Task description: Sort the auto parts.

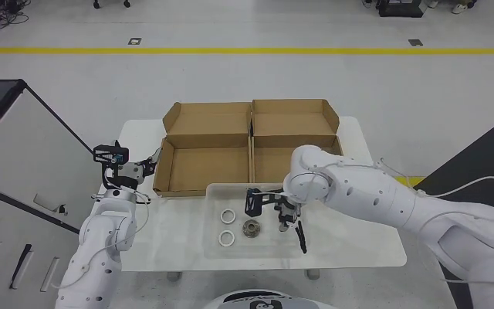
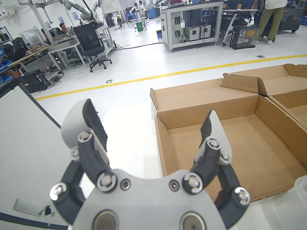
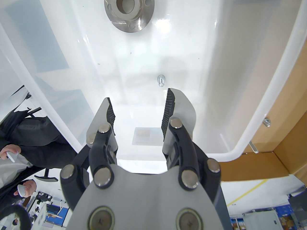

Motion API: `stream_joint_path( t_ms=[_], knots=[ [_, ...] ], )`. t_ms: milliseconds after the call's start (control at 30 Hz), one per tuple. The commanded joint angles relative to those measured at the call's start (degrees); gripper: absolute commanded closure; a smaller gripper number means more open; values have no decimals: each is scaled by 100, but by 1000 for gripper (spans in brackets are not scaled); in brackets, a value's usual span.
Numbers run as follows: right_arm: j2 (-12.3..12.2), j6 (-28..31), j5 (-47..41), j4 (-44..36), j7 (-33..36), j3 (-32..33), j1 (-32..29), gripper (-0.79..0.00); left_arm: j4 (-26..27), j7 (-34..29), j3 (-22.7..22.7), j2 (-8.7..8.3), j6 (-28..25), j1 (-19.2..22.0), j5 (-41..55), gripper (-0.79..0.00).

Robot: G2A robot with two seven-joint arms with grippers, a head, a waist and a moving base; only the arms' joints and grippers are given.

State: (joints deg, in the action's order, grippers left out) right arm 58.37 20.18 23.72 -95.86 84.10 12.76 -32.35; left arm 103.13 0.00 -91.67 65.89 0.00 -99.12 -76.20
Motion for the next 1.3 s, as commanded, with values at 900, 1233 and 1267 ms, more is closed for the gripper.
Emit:
stream_joint_path(
  t_ms=[900, 1233, 1267],
  knots=[
    [659, -364, 965, 799, -99, -282, -146, -388, 0, 0, 0, 0, 0, 0, 0, -785],
    [737, -363, 993, 1010, -89, -183, -211, -336, 0, 0, 0, 0, 0, 0, 0, -785],
    [739, -356, 1000, 1016, -82, -173, -218, -332, 0, 0, 0, 0, 0, 0, 0, -785]
  ],
)
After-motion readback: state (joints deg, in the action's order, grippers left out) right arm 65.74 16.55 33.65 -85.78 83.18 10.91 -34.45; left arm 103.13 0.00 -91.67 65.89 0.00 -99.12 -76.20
